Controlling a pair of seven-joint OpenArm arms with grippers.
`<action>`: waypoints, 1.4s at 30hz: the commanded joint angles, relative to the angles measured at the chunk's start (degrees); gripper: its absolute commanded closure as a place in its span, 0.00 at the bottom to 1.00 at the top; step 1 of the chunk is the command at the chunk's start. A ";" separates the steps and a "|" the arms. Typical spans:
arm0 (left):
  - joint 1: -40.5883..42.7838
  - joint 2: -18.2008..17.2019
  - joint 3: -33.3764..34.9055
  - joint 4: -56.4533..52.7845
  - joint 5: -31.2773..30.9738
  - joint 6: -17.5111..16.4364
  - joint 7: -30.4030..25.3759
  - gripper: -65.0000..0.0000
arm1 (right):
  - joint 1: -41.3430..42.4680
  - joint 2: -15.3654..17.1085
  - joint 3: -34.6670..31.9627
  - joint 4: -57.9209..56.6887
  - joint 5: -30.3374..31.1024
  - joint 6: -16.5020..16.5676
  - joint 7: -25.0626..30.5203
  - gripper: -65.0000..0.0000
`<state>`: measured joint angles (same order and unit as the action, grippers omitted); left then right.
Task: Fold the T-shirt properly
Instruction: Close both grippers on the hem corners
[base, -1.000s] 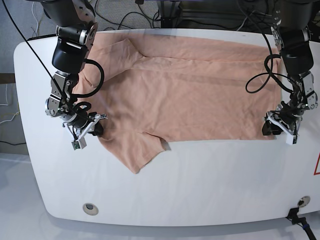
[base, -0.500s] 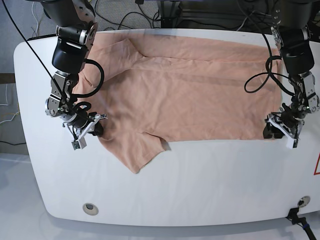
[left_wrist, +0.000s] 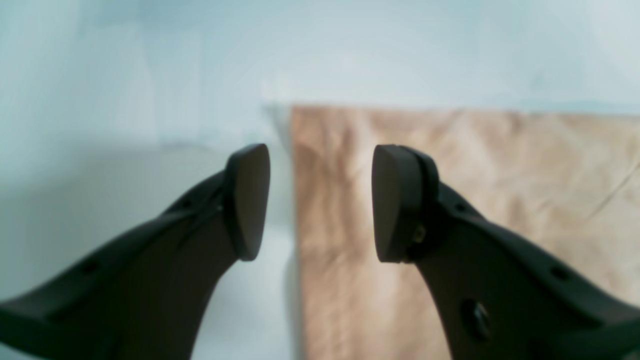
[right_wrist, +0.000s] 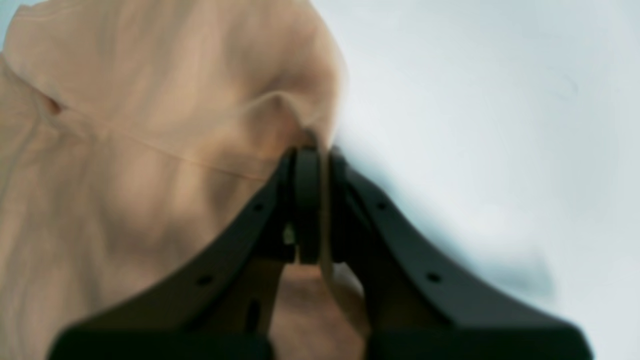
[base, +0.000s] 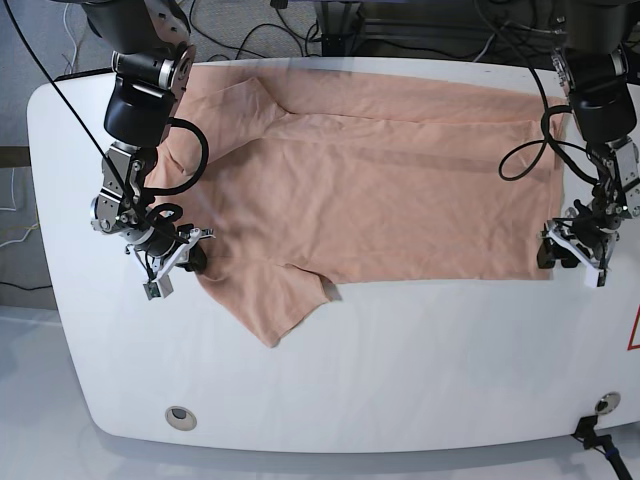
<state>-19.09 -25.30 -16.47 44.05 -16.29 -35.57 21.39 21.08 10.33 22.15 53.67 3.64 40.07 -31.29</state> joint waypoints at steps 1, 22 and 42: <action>-1.61 -1.47 -0.28 -1.02 -0.63 2.12 -1.56 0.52 | 0.59 0.35 -0.13 0.26 -1.40 -0.07 -2.25 1.00; -1.79 2.66 0.07 -2.25 -0.72 1.15 -1.30 0.52 | 0.50 0.35 -0.13 0.26 -1.40 -0.07 -2.25 1.00; -1.87 3.72 -0.19 1.35 -0.89 -2.63 -1.47 1.00 | 0.50 0.35 -0.13 0.44 -1.40 -0.07 -2.25 1.00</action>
<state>-19.42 -20.43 -16.36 42.68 -16.43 -37.93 21.12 21.06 10.33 22.15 53.69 3.64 40.07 -31.29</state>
